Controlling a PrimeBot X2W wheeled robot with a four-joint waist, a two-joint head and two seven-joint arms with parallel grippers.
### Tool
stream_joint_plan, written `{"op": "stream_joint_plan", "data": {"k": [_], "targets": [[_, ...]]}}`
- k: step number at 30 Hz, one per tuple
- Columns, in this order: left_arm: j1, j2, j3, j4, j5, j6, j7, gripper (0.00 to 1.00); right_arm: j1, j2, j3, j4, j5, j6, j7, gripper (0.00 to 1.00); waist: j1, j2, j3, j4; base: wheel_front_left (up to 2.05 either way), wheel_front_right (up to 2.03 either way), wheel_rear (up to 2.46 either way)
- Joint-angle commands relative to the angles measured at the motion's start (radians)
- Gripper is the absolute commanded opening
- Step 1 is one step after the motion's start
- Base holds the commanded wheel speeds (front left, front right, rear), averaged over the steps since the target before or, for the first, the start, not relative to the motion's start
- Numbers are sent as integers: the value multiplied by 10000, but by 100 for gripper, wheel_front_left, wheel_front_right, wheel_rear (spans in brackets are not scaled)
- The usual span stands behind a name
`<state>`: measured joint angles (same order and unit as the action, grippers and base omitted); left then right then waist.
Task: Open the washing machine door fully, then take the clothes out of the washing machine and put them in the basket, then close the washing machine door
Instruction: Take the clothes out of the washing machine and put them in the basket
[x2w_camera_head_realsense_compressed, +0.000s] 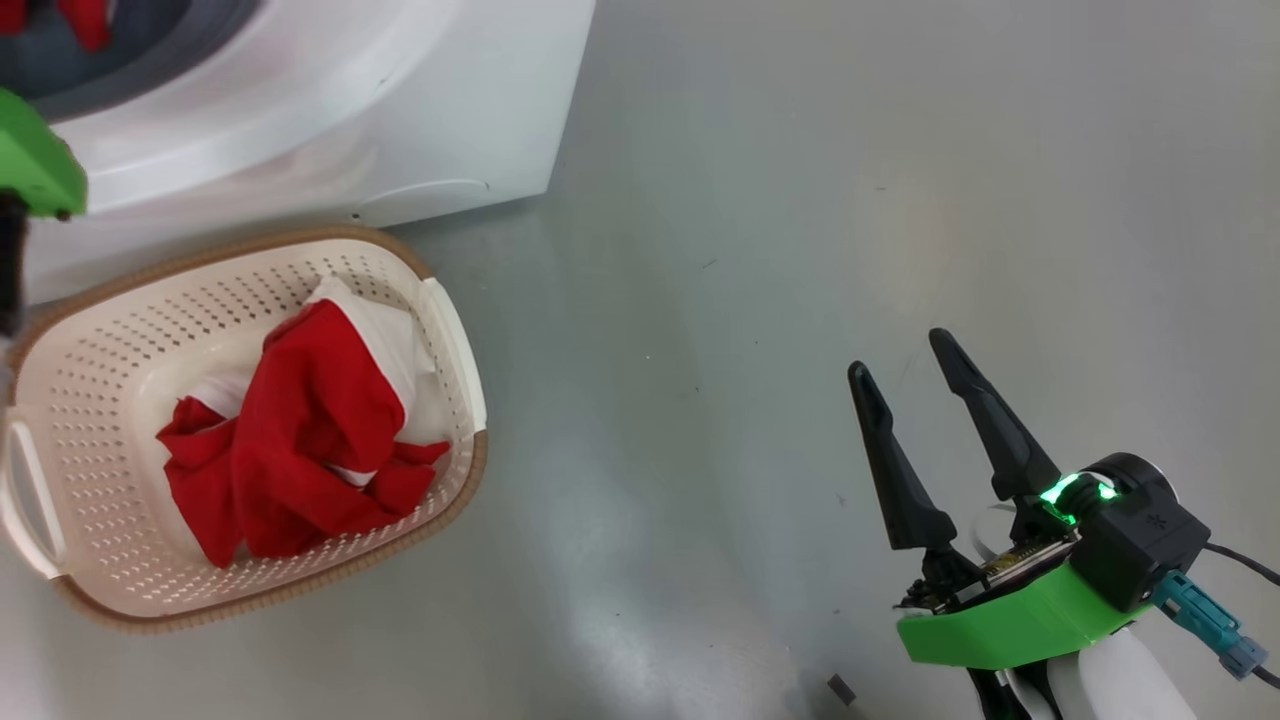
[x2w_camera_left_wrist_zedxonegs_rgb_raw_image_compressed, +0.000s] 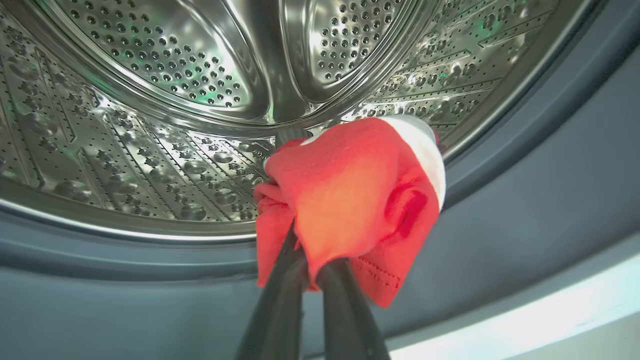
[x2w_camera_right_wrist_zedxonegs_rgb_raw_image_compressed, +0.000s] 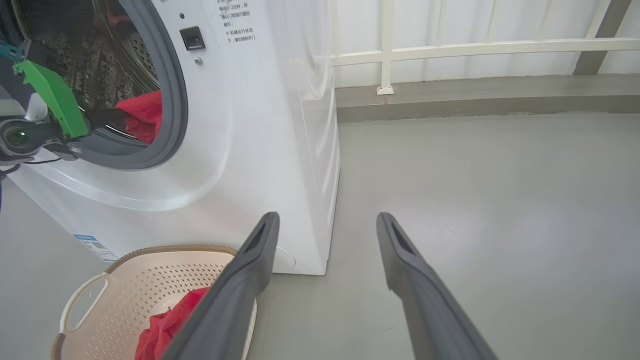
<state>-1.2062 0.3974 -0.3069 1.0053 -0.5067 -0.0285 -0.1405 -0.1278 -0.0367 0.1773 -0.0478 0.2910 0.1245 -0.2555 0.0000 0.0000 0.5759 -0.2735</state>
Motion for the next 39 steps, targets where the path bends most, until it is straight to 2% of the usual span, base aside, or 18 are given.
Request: {"op": "stream_joint_plan", "data": {"k": [1, 4, 10, 25, 33, 39], "targets": [[393, 525, 263, -641, -91, 32, 61, 0, 9, -135, 134, -187, 86, 62, -63, 100, 0, 0, -116, 89, 0, 0, 0], [746, 556, 329, -1133, -205, 120, 138, 0, 6, -135, 89, -196, 84, 62, -63, 100, 0, 0, -189, 148, 0, 0, 0], [2033, 637, 601, -2974, -615, 518, 428, 0, 15, -135, -51, -204, 49, 62, -63, 100, 0, 0, -517, 350, 0, 0, 0], [5590, 961, 1189, -8320, -1037, 2149, 879, 0, 377, -135, -461, -251, -93, 62, -63, 100, 0, 0, -1649, 827, 0, 0, 0], [7029, 1033, 1455, -10473, -1170, 2810, 1018, 0, 677, -135, -775, -359, -174, 62, -63, 100, 0, 0, -2260, 1182, 0, 0, 0], [7591, 1071, 1652, -11497, -1257, 3088, 1033, 0, 863, -135, -906, -422, -210, 62, -63, 100, 0, 0, -2544, 1395, 0, 0, 0]]}}
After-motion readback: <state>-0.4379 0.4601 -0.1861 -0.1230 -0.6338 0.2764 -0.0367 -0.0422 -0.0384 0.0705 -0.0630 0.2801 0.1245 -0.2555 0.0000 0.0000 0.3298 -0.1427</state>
